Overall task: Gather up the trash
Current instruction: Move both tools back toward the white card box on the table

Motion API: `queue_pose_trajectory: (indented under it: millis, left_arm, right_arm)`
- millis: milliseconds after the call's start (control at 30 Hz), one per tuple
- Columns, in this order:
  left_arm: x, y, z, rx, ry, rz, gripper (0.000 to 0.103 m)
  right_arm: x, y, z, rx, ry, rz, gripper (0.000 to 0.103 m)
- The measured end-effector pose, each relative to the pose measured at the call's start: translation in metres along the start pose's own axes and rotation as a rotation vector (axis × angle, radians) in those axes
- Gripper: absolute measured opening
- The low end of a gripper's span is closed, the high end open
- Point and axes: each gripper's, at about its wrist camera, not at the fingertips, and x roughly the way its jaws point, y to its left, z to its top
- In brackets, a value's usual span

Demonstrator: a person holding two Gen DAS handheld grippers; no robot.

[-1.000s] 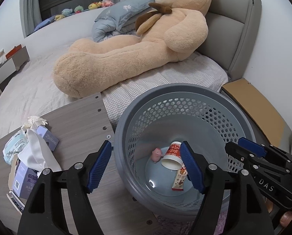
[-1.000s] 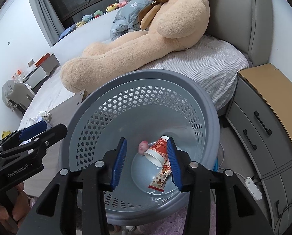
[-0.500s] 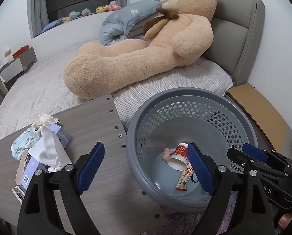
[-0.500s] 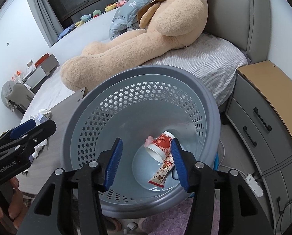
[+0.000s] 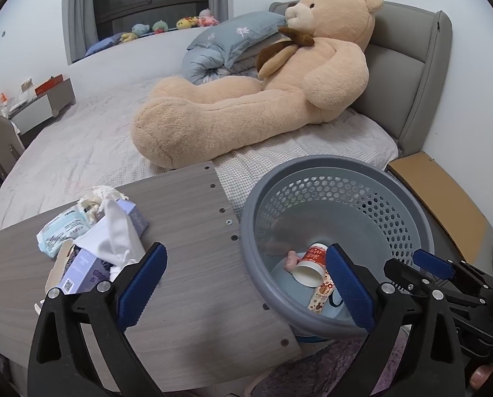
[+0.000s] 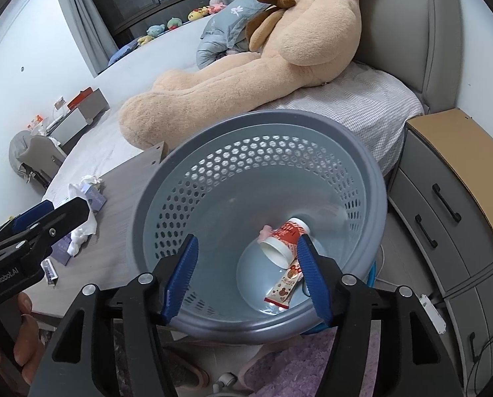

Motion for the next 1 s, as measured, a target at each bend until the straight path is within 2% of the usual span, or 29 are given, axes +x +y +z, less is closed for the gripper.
queue_pose_trajectory:
  millis: [300,900,1000]
  left_arm:
    - [-0.020,0.034,-0.019,-0.058,-0.024,0.068,0.095]
    - [-0.049,0.146,-0.075,-0.250,-0.009,0.314,0.095]
    - [-0.051,0.162,-0.085,-0.284,0.006,0.335,0.095]
  right_arm:
    - [-0.006,0.033,-0.015,-0.065,-0.004,0.024,0.061]
    - [-0.005,0.108,-0.032,-0.177,0.011,0.129,0.063]
    - [-0.003,0.124,-0.031,-0.205,0.007,0.148,0.063]
